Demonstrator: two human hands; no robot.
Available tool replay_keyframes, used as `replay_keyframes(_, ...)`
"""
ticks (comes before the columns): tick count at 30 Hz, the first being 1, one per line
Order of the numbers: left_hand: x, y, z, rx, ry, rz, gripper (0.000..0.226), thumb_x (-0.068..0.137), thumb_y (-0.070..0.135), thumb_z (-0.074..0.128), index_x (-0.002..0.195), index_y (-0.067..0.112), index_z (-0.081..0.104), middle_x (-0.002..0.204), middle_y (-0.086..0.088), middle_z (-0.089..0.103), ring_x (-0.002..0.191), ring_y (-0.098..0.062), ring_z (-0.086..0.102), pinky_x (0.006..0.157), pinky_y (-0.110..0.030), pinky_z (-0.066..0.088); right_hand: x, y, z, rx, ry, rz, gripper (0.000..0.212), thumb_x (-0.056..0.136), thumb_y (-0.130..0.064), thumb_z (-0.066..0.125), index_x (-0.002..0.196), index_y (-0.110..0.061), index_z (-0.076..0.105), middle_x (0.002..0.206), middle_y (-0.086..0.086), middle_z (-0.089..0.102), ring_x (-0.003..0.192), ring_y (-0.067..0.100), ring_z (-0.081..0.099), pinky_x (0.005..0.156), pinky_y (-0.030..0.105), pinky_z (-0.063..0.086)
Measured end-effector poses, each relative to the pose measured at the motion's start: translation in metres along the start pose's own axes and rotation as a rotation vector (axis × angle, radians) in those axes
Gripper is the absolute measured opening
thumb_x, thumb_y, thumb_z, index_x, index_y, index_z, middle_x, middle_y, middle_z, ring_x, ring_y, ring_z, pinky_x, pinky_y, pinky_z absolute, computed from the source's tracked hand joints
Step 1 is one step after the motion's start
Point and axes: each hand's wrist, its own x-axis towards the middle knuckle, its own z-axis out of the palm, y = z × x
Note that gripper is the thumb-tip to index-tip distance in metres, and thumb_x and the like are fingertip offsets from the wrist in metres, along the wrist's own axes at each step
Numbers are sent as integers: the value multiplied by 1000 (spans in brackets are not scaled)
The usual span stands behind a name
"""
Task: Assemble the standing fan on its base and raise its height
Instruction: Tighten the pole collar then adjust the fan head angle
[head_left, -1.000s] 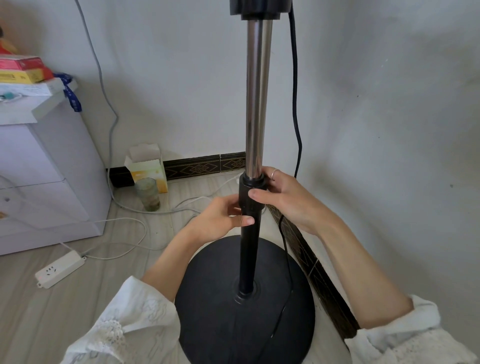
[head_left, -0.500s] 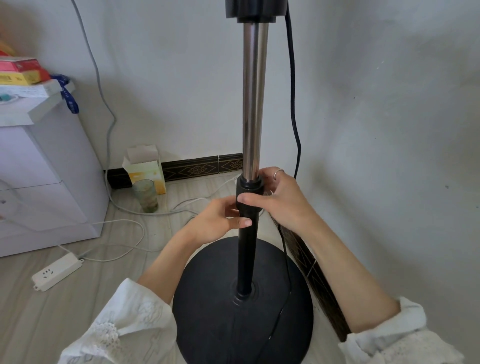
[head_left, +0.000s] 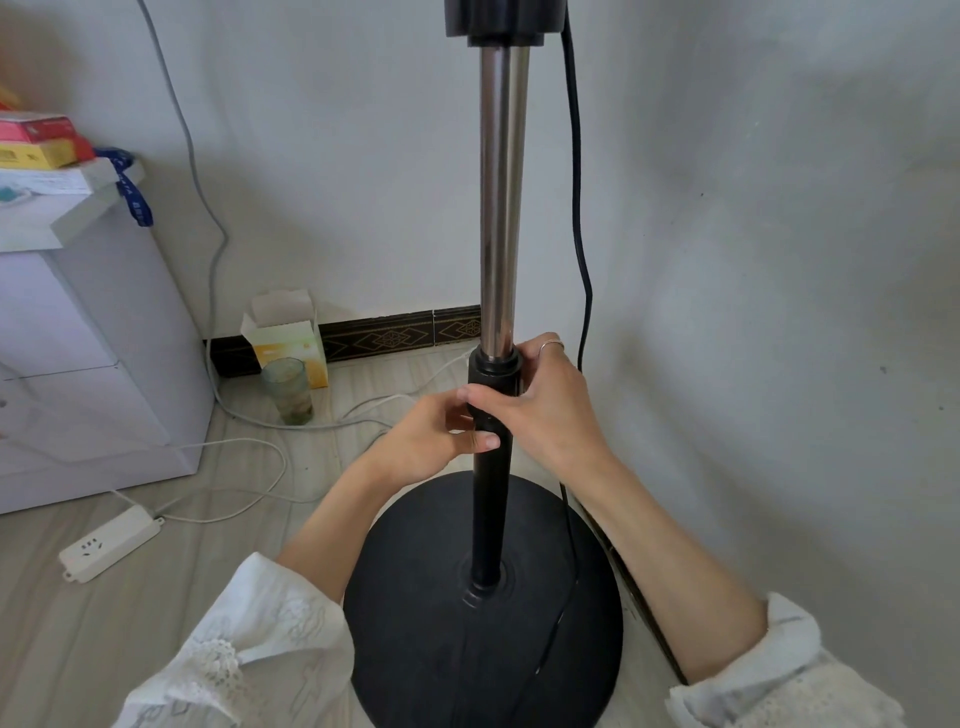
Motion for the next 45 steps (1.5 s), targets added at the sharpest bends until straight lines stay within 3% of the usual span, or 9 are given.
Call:
replay_keyframes(3,-1,1,1,-19,-1,-2,28,81,4,65,91,29,57,87,13,62,81,2,59,72,-4,45,7,1,-18,55,-205,62,35,70,-35,76,95,-30,52,97,-14,62,92,5,60,81,19,48)
replay_keyframes(7,-1,1,2,-37,-7,-4,29,81,1,64,99,22,59,90,10,64,86,-3,60,78,-10,48,6,5,-25,164,-410,115,40,85,-16,63,123,-19,49,123,-1,61,118,15,54,109,38,38)
replay_keyframes(14,0,-1,1,-12,2,3,25,81,2,65,90,25,58,85,10,63,82,0,60,77,-17,45,-3,4,-1,-17,-69,-1,34,79,-30,68,106,-26,49,102,-5,58,95,11,55,71,13,38)
replay_keyframes(20,0,1,1,-1,-1,-4,28,81,1,63,106,14,57,96,3,64,92,-11,60,82,-15,47,1,1,-14,151,-317,61,39,87,-19,59,124,-20,47,119,1,60,114,19,56,104,40,42)
replay_keyframes(23,-1,0,2,1,4,7,26,81,0,63,102,15,58,93,3,64,90,-11,60,82,-17,48,-3,3,-8,121,-234,25,38,87,-20,58,124,-21,47,113,-2,61,109,15,57,99,32,45)
replay_keyframes(27,-1,-3,3,53,42,44,24,80,2,65,102,10,58,95,-2,64,93,-16,60,88,-24,47,-5,5,-4,-16,-125,-34,37,86,-29,60,121,-22,49,99,-12,56,90,3,52,68,1,37)
replay_keyframes(32,-5,0,0,73,9,47,21,84,4,61,102,15,55,94,5,62,92,-12,59,90,-25,47,-6,2,3,-57,-49,-35,35,84,-32,62,116,-20,52,99,-8,60,91,10,57,78,17,41)
replay_keyframes(37,-4,-4,10,27,-35,-27,37,88,1,54,123,7,45,123,-11,56,117,-21,52,104,-36,41,-2,-1,-6,18,-155,14,42,85,-27,62,125,-21,50,114,-2,63,108,14,57,89,22,39)
replay_keyframes(45,1,-10,23,47,60,-12,30,86,-3,55,110,14,48,107,-4,59,109,-21,56,99,-36,43,-4,-2,-6,-37,-62,9,38,83,-26,64,119,-17,53,107,-4,61,105,12,54,84,19,34)
